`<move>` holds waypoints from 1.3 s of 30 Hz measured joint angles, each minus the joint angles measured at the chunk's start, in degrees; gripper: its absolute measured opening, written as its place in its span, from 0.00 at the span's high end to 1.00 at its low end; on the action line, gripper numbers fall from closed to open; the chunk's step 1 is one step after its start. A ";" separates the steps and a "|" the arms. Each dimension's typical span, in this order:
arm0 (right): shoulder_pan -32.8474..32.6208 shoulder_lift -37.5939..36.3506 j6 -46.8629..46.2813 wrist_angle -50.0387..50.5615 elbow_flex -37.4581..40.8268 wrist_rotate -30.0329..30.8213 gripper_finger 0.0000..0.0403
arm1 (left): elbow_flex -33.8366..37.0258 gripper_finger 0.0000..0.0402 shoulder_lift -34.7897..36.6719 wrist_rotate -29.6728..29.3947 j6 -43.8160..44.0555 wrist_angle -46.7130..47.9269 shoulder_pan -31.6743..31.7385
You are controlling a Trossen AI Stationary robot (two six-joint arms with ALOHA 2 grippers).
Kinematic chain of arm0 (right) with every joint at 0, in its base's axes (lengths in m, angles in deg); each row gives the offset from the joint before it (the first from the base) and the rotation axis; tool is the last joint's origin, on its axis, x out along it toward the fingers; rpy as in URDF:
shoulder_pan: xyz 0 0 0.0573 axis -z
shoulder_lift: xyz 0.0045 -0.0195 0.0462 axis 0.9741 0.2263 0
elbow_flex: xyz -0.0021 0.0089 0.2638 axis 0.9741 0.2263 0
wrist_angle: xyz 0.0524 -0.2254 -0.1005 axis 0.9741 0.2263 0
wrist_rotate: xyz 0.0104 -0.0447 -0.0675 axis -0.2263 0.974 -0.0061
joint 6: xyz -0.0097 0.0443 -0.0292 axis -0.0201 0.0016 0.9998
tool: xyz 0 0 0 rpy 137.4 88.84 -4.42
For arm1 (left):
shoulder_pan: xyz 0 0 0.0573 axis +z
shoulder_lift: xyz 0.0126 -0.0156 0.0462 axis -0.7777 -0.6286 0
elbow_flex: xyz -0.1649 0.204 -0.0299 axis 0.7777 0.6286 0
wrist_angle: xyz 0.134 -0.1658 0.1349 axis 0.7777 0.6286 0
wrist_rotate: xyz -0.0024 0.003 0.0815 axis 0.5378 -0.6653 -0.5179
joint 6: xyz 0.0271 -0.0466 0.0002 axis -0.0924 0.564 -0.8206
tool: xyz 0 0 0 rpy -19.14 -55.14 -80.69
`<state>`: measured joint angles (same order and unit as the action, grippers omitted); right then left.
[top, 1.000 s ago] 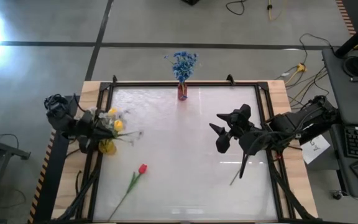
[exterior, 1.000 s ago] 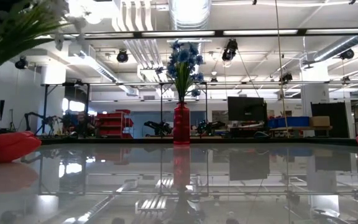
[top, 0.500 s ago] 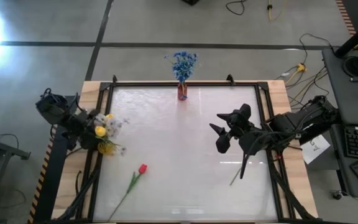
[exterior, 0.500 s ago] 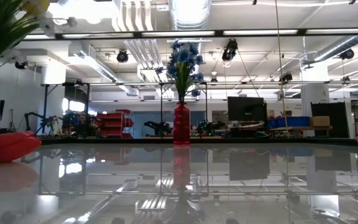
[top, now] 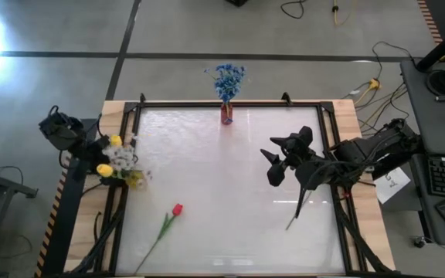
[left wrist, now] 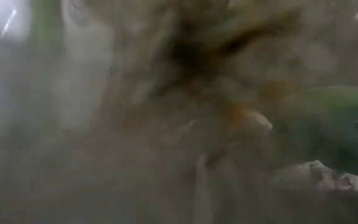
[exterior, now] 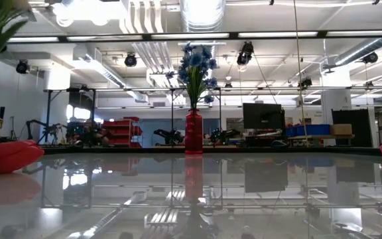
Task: Sort flowers into vase by color
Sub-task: Put the yellow flower into the yellow flower vase
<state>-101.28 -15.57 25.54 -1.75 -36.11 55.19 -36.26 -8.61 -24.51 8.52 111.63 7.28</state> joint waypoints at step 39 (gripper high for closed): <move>1.67 0.13 5.72 -0.30 0.13 -8.10 0.30 | -25.04 0.64 -20.13 -27.59 -33.99 -27.25 -0.24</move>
<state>-99.60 -15.44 31.26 -2.05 -35.98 47.09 -61.30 -28.74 -52.10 -25.47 84.38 7.05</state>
